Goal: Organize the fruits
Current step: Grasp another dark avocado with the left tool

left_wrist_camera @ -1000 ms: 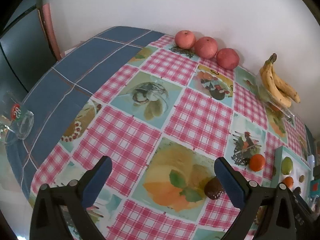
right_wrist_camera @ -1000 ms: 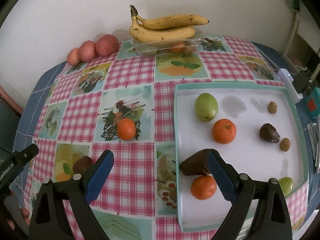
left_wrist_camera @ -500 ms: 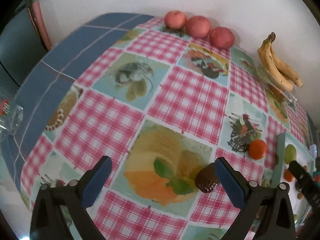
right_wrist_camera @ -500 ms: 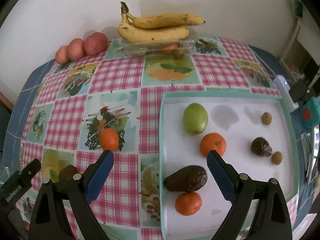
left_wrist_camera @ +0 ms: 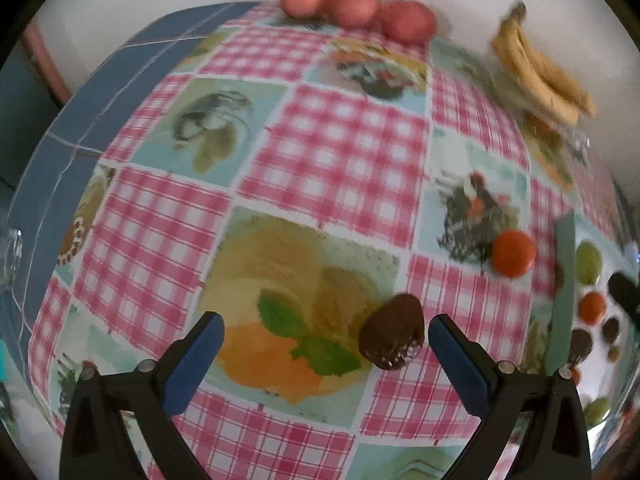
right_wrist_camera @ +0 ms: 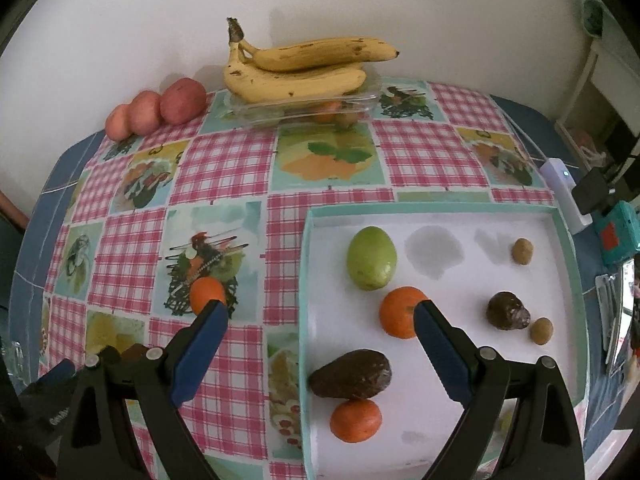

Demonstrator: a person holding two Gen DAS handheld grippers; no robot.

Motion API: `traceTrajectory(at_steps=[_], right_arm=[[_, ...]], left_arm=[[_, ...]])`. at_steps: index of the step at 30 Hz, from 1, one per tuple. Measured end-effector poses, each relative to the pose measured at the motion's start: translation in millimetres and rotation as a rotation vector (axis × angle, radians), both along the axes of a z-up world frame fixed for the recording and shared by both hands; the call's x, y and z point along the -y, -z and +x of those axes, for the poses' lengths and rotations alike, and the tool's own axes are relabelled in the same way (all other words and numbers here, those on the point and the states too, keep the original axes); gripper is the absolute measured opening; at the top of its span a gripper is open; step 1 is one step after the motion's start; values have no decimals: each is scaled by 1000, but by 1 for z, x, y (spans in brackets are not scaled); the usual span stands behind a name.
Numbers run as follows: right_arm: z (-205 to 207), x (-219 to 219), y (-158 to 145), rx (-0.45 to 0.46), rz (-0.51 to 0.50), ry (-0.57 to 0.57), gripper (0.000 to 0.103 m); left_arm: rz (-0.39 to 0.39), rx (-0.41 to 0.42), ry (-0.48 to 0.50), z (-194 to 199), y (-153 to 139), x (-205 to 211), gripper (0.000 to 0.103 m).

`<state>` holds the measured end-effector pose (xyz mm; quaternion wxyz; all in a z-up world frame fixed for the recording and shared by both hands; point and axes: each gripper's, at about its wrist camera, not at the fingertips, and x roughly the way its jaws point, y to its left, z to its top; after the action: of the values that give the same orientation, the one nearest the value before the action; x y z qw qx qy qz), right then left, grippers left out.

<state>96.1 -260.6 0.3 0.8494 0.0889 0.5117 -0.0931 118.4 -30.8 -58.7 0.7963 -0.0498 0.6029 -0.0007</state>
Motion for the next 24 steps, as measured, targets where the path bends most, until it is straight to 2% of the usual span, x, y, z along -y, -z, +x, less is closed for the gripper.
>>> traceTrajectory(at_steps=[5, 10, 16, 24], right_arm=[[-4, 3, 1, -5, 3, 9, 94], [-6, 7, 2, -7, 9, 21, 94], [-3, 5, 4, -10, 16, 14, 94], [5, -13, 1, 12, 26, -39, 94]], left_arm=[[24, -31, 70, 0, 14, 19, 103], [85, -33, 125, 1, 25, 40, 103], [72, -29, 95, 8, 26, 42, 100], [57, -13, 181, 4, 13, 58, 51]])
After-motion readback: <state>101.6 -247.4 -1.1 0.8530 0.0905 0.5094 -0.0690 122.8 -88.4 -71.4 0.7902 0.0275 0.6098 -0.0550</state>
